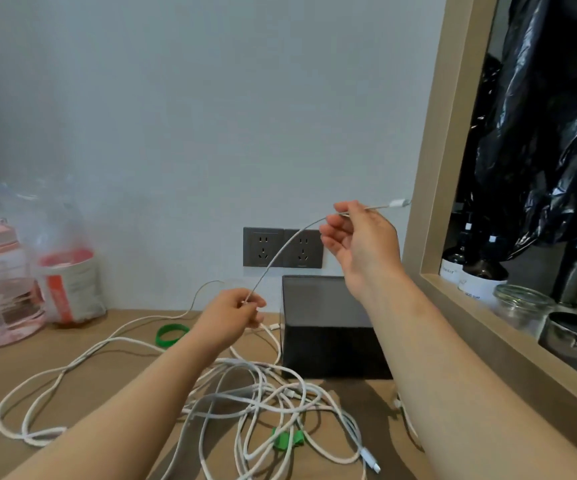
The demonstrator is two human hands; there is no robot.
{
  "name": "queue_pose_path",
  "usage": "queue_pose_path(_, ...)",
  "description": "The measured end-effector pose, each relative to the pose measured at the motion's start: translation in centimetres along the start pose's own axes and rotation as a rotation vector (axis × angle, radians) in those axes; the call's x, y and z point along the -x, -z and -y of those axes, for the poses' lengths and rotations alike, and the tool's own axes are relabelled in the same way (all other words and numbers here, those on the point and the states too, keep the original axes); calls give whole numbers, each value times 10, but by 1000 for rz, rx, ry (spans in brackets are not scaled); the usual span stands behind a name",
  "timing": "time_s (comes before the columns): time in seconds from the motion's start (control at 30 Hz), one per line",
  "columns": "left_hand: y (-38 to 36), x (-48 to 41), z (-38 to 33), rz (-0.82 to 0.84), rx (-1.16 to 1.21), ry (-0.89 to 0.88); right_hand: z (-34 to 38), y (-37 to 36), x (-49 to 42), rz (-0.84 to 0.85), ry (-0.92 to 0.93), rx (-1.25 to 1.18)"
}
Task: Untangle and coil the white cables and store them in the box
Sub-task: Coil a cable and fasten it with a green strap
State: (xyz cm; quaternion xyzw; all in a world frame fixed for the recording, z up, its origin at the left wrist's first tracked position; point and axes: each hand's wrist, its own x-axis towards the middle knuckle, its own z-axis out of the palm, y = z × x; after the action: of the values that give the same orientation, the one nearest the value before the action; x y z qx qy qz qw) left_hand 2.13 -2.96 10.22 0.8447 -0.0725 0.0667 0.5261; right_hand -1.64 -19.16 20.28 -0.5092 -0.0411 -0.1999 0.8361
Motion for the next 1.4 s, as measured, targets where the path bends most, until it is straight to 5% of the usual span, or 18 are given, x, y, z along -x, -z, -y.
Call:
queue_pose_path(0.17, 9, -10, -54, -297, 122, -108, 6, 16, 8, -88, 55, 424)
queue_pose_path(0.3, -5, -9, -99, -295, 94, -264, 5, 29, 15, -5, -16, 796)
queue_pose_path(0.43, -28, -11, -113, -78, -188, -439, 11, 41, 10, 4, -187, 601)
queue_pose_path(0.67, -50, -4, -138, 148, -262, -561, 42, 59, -10, -48, -103, 329)
queue_pose_path(0.77, -53, -9, -125, 153, -198, -478, 58, 55, -18, -93, -33, 46)
queue_pose_path(0.9, -51, -21, -90, -20, 12, -123, 81, 57, -25, -197, 85, -207)
queue_pose_path(1.0, -45, -24, -94, -273, 493, 154, 76, 62, -20, -231, 132, -104)
queue_pose_path(1.13, -32, -28, -137, -346, 859, 139, 51, 63, -11, -170, 181, 311)
queue_pose_path(1.27, -27, -22, -177, -151, 974, 34, 39, 59, 5, 145, 70, 718)
queue_pose_path(1.4, -29, -14, -191, 160, 784, -68, 35, 45, 12, 251, -15, 705)
